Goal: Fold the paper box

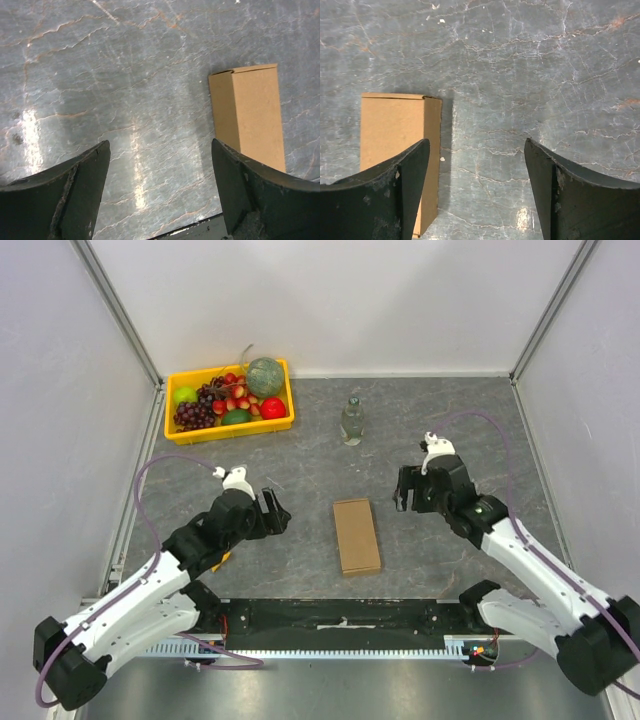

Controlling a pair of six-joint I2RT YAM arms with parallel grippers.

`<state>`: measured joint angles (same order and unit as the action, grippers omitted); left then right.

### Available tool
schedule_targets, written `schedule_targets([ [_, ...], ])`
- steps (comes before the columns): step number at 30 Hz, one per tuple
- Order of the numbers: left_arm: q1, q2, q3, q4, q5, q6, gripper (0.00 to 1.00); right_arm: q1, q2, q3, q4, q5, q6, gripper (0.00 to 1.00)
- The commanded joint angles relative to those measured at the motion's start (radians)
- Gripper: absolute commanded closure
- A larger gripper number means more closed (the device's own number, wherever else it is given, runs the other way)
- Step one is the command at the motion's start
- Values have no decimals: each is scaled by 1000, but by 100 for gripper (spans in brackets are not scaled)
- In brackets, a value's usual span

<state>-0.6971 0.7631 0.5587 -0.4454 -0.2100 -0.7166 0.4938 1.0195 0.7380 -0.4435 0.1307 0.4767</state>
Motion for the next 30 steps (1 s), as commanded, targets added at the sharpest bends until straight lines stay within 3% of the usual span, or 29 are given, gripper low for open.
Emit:
schedule_targets([
  [1,-1,-47,-17,-82,-68,-3,12,11,-177,-61,46,27,23,16],
  [6,1,-169,-62,-105,-77,-1,12,9,-433,-182,95,162,62,16],
  [11,-1,-320,-118,-75,-48,0,12,9,-562,-245,57,213,66,12],
  [21,-1,-507,-160,-121,-126,-44,12,11,-610,-295,48,245,140,8],
  [30,-1,-530,-161,-130,-135,-50,12,11,-630,-302,52,253,145,7],
])
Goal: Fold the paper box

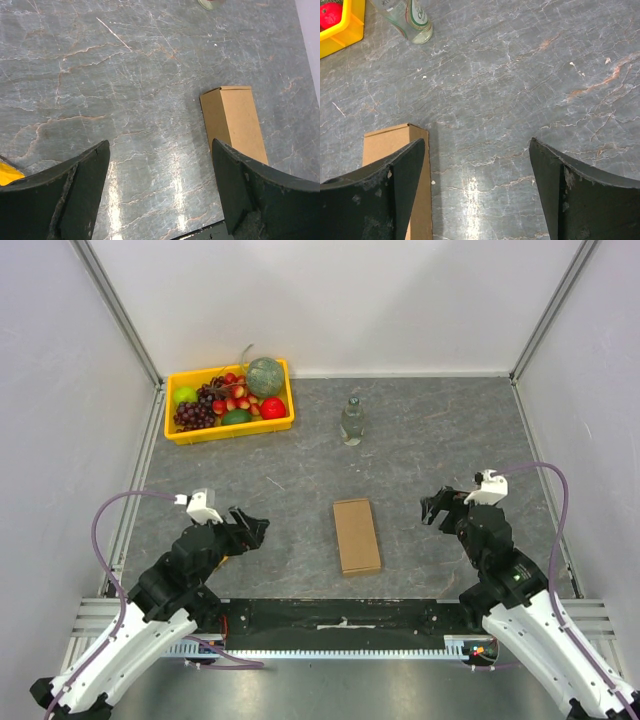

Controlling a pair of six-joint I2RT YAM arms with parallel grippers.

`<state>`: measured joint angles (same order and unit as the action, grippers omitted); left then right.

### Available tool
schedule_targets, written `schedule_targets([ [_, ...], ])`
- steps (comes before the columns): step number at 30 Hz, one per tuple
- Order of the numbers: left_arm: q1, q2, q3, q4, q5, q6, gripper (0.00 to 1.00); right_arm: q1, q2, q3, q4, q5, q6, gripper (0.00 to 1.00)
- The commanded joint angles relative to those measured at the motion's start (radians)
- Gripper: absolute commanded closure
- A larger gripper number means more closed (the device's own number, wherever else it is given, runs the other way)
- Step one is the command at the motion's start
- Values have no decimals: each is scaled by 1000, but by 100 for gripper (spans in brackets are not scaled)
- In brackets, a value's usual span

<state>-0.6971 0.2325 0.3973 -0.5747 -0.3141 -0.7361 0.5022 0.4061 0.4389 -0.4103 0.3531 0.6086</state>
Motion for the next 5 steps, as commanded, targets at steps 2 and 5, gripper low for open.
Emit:
schedule_targets([
  [2,-1,7,3,-4,-33,-32,12,2,-20,-6,25,29,11,7],
  [5,-2,16,9,-7,-42,-36,11,1,-24,-9,24,50,26,2],
])
